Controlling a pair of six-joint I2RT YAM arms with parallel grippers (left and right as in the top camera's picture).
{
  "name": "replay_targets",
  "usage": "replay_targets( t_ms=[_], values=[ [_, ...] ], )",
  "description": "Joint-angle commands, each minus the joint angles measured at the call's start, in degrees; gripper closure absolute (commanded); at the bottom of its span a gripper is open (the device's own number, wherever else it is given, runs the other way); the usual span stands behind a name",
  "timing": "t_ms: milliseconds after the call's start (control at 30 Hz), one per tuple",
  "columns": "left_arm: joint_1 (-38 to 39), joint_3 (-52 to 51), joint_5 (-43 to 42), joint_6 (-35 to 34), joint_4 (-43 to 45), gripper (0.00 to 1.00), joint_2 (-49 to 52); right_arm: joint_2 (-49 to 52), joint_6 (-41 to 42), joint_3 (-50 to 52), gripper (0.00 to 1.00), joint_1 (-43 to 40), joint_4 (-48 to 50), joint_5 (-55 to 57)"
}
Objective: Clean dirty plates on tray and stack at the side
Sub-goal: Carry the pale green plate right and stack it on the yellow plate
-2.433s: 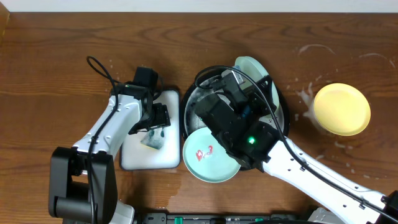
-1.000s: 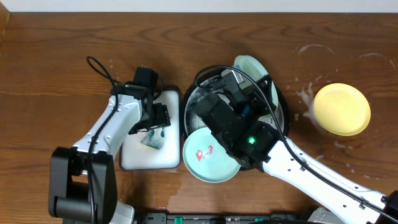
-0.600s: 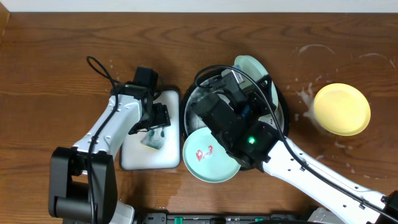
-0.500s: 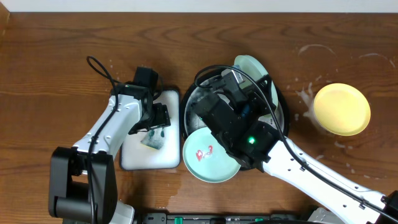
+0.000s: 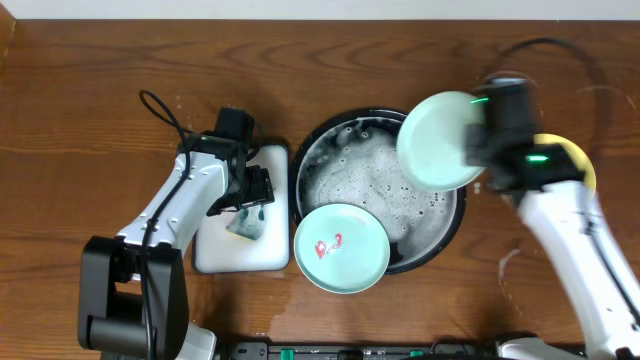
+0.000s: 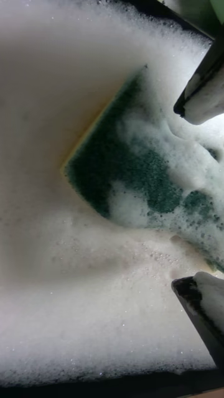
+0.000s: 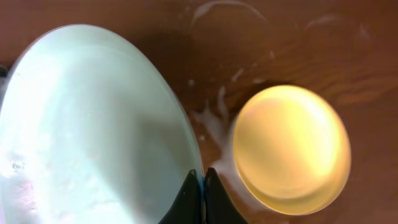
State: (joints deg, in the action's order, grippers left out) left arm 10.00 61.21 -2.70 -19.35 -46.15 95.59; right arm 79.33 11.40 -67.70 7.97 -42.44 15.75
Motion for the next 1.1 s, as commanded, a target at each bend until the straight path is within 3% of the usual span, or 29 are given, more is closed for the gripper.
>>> replay_targets(
  t_ms=[0,167,267,467,500,533,667,800,900,1067],
  values=[
    [-0.17,-0.02,0.11,0.15,-0.17,0.18,-0.13,-1.92,5.38,-0.42,0.99,-17.73,-0.37,-21.81],
    [-0.17,-0.02,0.11,0.15,-0.17,0.18,-0.13,2.78,9.33,0.15,0.99,-34.86,-1.18,-24.83],
    [-0.17,-0.02,0.11,0.15,-0.17,0.18,-0.13,10.97,11.34,0.17,0.99,-44.48,-1.14,-25.51],
    [-0.17,-0.02,0.11,0.15,-0.17,0.18,-0.13,19.34,10.67,0.17,0.99,-46.56,2.01,-22.88],
    [-0.17,-0.02,0.11,0.15,-0.17,0.18,-0.13,20.02,8.39,0.15,0.79,-46.53,3.48,-25.59],
    [-0.17,-0.02,0.11,0.15,-0.17,0.18,-0.13,19.96,6.16,0.13,0.66,-46.51,4.13,-29.77],
    [-0.17,-0.02,0.11,0.15,-0.17,0.18,-0.13,15.23,4.15,-0.07,0.58,-46.14,5.35,-43.93],
    [-0.17,-0.02,0.11,0.15,-0.15,0.18,-0.13,4.24,-0.02,-0.07,0.54,-39.82,-0.31,-48.0],
    [-0.17,-0.02,0.11,0.15,-0.17,0.18,-0.13,-2.75,-5.11,-0.04,0.51,-27.32,-7.91,-46.66],
    [-0.17,-0.02,0.11,0.15,-0.15,0.18,-0.13,-3.21,-5.2,0.44,0.49,-3.76,-16.28,-36.52]
  ],
)
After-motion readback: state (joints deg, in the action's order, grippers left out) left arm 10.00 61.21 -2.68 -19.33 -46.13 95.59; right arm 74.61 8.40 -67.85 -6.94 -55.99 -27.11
